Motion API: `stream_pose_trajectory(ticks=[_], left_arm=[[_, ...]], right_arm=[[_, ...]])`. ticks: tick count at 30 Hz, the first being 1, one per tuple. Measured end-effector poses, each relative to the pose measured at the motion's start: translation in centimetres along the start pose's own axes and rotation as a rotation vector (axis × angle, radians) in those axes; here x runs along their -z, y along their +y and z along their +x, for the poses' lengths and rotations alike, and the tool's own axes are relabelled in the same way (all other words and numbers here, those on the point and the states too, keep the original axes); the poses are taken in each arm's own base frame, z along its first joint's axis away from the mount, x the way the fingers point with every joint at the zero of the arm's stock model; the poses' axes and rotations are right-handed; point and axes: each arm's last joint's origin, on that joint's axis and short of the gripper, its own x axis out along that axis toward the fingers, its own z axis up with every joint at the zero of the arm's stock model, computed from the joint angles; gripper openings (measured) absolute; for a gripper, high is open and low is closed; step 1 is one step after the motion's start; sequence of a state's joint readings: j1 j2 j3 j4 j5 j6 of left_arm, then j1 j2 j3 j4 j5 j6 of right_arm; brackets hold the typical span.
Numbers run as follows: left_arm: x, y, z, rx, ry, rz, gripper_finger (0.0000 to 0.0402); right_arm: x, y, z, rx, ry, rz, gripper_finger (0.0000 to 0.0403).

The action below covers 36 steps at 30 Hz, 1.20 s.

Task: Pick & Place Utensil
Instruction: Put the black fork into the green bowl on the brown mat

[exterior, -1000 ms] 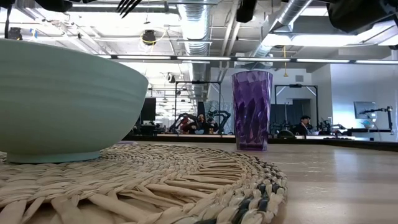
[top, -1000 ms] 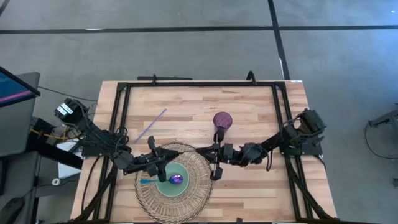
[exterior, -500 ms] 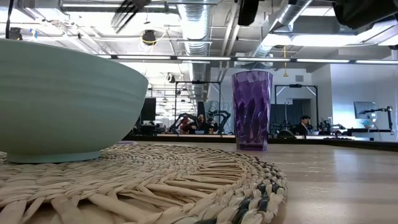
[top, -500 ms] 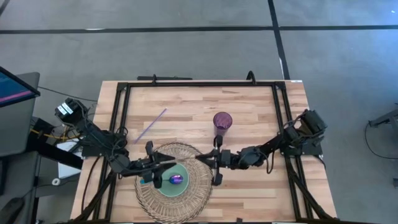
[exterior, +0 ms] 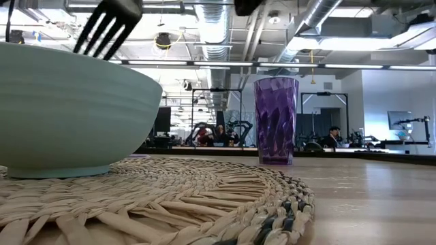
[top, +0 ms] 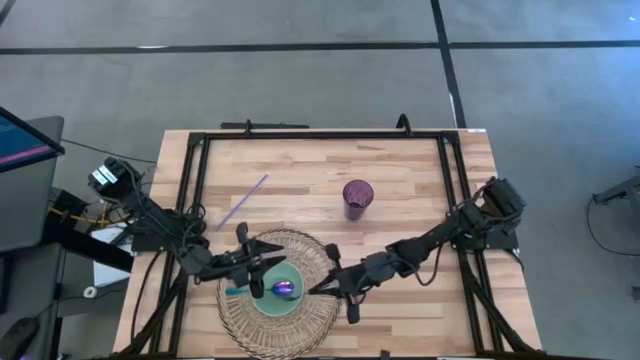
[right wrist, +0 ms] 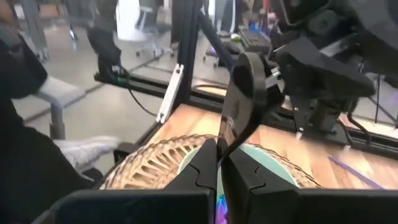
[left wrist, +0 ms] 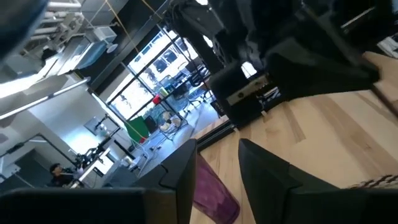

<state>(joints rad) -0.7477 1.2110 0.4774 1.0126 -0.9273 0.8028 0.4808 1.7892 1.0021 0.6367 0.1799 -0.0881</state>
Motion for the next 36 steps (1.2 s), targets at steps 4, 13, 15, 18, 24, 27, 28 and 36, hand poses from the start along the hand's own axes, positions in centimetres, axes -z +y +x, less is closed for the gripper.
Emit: stream_pose_trajectory(ticks=[4, 13, 15, 18, 24, 27, 28, 36], left_arm=[[0.1, 0.0, 0.1, -0.003, 0.002, 0.001, 0.0122], [0.1, 0.1, 0.1, -0.006, 0.005, 0.001, 0.0118], [0.1, 0.1, 0.1, -0.008, 0.008, 0.001, 0.0118], [0.1, 0.1, 0.1, -0.012, 0.012, 0.001, 0.0116], [0.1, 0.1, 0.1, -0.018, 0.018, 0.000, 0.0116], [0.1, 0.1, 0.1, -0.018, 0.018, 0.001, 0.0116], [0.1, 0.1, 0.1, -0.018, 0.018, 0.001, 0.0116], [0.1, 0.1, 0.1, -0.018, 0.018, 0.001, 0.0116]], right_arm=[[-1.4, 0.1, 0.6, -0.015, 0.021, -0.069, 0.0001], [-0.1, -0.9, 1.9, -0.006, 0.061, -0.102, 0.0001], [0.7, -0.9, 2.9, -0.010, 0.077, -0.119, 0.0001], [1.0, -0.8, 3.9, -0.012, 0.120, -0.165, 0.0001], [0.0, -0.9, 4.3, -0.009, 0.198, -0.220, 0.0001], [-0.2, -1.0, 4.4, 0.005, 0.194, -0.279, 0.0001], [-0.3, -1.2, 4.4, 0.007, 0.191, -0.291, 0.0001], [0.5, -2.1, 4.3, 0.021, 0.258, -0.248, 0.0003]])
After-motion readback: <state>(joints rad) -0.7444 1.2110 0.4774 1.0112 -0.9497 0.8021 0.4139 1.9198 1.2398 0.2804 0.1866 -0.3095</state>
